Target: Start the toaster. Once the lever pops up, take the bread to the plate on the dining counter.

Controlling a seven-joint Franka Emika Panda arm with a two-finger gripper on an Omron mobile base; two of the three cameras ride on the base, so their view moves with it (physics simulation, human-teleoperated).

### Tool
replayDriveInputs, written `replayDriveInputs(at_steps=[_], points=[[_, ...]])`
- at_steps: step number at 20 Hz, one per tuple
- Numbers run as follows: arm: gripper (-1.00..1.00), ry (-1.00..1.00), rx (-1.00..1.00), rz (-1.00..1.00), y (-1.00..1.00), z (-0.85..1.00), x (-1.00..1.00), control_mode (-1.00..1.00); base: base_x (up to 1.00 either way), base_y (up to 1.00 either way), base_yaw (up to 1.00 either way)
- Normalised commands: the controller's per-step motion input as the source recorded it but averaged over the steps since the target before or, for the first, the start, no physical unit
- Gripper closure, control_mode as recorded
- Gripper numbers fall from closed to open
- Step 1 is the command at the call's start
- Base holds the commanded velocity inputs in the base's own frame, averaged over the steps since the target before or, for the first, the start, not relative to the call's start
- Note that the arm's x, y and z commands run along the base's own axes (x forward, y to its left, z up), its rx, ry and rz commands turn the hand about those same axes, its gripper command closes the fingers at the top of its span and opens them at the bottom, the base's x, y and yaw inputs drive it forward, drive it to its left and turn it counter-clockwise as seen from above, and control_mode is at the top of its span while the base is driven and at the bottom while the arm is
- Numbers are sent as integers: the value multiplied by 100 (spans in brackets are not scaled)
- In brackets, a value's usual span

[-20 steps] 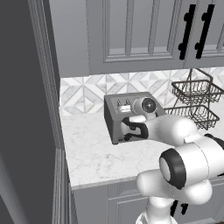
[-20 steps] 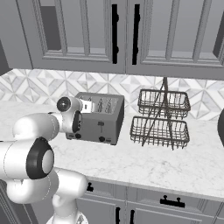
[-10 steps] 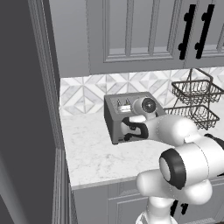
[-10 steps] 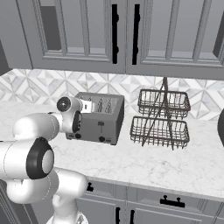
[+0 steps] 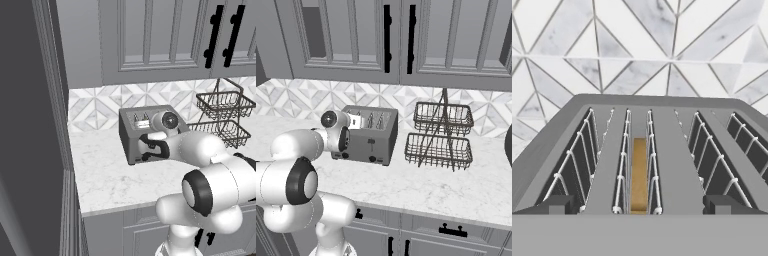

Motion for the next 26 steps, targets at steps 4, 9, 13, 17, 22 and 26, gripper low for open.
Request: replayDriveInputs(at_steps=[4, 9, 13, 17, 22, 26], points=[[-100, 0, 0, 0, 0, 0, 0, -100, 0, 0, 0], [-100, 0, 0, 0, 0, 0, 0, -100, 0, 0, 0], [-100, 0, 0, 0, 0, 0, 0, -100, 0, 0, 0], [-100, 0, 0, 0, 0, 0, 0, -100, 0, 0, 0], [-100, 0, 0, 0, 0, 0, 0, -100, 0, 0, 0], [-100, 0, 0, 0, 0, 0, 0, -100, 0, 0, 0]])
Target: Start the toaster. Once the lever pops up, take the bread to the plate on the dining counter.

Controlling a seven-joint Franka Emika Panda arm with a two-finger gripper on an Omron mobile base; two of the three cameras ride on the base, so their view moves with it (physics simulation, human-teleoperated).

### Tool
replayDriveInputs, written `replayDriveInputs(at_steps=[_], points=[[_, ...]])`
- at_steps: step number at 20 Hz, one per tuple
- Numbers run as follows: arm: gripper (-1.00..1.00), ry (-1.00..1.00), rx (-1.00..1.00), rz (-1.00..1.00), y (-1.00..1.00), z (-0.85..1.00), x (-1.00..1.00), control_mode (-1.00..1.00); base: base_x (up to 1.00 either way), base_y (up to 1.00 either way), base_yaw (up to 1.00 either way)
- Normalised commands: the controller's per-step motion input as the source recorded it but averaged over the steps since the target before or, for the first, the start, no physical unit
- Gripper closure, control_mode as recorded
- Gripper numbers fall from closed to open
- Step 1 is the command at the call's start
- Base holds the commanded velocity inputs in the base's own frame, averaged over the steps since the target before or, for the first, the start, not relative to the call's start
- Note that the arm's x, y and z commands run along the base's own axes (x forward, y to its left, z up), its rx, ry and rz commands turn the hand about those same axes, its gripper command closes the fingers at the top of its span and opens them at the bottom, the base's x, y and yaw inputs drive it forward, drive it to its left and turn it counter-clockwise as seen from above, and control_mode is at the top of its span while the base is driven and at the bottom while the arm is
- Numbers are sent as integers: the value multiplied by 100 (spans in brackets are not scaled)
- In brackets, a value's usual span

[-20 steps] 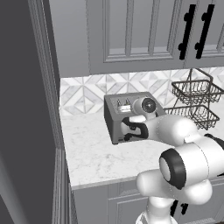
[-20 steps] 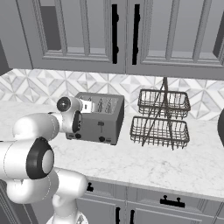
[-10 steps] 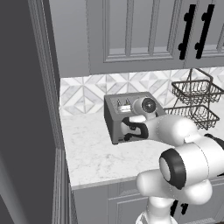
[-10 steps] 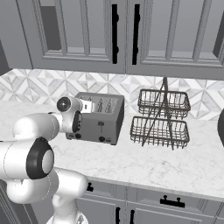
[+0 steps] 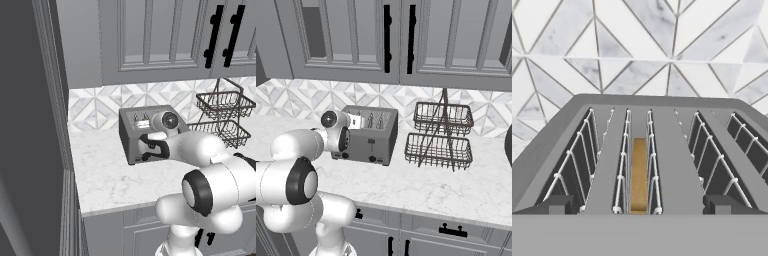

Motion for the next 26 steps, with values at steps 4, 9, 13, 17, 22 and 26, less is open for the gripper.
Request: replayDriveInputs(at_steps=[4, 9, 13, 17, 22, 26], points=[[-100, 0, 0, 0, 0, 0, 0, -100, 0, 0, 0], [-100, 0, 0, 0, 0, 0, 0, -100, 0, 0, 0], [-100, 0, 0, 0, 0, 0, 0, -100, 0, 0, 0], [-100, 0, 0, 0, 0, 0, 0, -100, 0, 0, 0], [-100, 0, 0, 0, 0, 0, 0, -100, 0, 0, 0], [-100, 0, 0, 0, 0, 0, 0, -100, 0, 0, 0]])
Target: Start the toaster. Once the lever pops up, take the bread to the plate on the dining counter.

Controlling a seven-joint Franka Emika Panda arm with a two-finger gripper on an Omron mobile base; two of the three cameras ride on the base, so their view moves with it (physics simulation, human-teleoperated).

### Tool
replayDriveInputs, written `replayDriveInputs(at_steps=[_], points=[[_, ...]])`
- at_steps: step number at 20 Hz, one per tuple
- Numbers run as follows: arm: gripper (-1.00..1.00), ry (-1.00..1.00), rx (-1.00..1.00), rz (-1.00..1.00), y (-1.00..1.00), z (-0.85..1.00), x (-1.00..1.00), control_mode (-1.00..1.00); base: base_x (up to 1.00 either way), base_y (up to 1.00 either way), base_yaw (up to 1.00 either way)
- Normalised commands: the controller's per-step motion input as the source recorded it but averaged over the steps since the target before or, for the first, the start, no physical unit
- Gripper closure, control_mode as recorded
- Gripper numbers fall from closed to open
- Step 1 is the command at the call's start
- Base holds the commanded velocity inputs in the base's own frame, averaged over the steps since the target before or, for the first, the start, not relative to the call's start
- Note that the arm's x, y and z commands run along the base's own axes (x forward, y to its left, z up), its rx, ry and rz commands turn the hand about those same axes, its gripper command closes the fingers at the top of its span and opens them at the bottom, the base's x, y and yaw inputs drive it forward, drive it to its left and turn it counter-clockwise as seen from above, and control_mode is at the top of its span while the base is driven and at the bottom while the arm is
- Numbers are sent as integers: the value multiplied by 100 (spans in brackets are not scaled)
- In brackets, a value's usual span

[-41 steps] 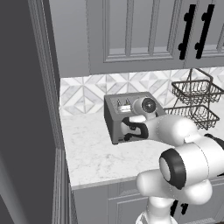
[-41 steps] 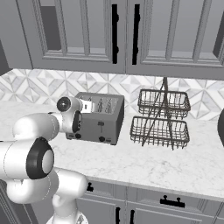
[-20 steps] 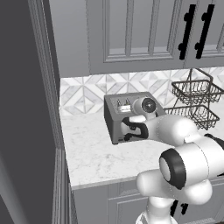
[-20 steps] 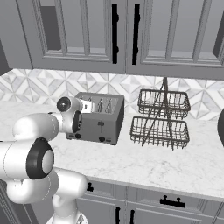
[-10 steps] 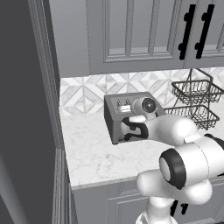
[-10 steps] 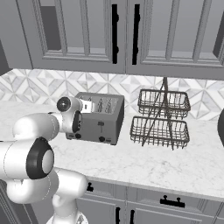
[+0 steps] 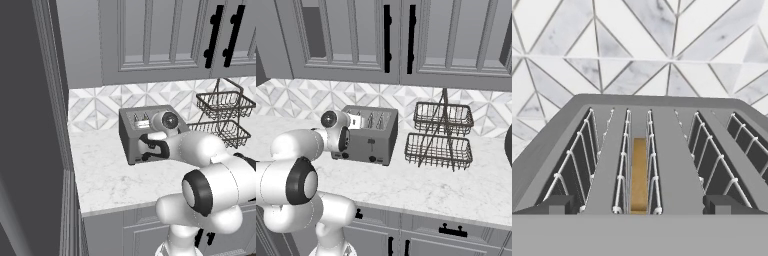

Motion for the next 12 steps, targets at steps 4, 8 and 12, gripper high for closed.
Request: replayDriveInputs(at_steps=[4, 8, 12], points=[[-100, 0, 0, 0, 0, 0, 0, -100, 0, 0, 0], [-100, 0, 0, 0, 0, 0, 0, -100, 0, 0, 0], [-100, 0, 0, 0, 0, 0, 0, -100, 0, 0, 0]])
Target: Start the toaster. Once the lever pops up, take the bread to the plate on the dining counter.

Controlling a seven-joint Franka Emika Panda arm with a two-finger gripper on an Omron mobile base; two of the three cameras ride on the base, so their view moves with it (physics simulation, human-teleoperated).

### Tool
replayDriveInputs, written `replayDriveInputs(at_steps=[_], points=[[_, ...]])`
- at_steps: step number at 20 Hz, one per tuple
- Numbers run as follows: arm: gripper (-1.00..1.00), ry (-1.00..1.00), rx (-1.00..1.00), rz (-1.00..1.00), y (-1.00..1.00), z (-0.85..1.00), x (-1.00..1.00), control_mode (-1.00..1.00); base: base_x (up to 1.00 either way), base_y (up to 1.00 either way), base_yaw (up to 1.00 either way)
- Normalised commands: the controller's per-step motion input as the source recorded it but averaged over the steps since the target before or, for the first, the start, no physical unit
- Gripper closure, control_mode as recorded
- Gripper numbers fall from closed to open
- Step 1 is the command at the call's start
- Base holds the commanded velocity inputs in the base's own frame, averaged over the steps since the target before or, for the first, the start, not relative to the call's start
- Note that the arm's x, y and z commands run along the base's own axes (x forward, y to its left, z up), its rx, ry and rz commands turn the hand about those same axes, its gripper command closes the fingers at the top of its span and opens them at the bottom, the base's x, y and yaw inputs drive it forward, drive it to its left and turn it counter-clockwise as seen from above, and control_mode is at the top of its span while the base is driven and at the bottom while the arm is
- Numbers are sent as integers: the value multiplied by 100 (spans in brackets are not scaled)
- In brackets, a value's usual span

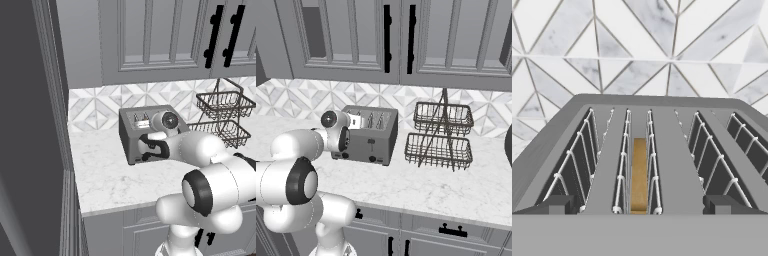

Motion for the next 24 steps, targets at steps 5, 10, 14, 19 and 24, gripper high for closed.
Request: replayDriveInputs(at_steps=[5, 10, 14, 19, 24], points=[[-100, 0, 0, 0, 0, 0, 0, -100, 0, 0, 0], [-100, 0, 0, 0, 0, 0, 0, -100, 0, 0, 0], [-100, 0, 0, 0, 0, 0, 0, -100, 0, 0, 0], [-100, 0, 0, 0, 0, 0, 0, -100, 0, 0, 0], [-100, 0, 0, 0, 0, 0, 0, -100, 0, 0, 0]])
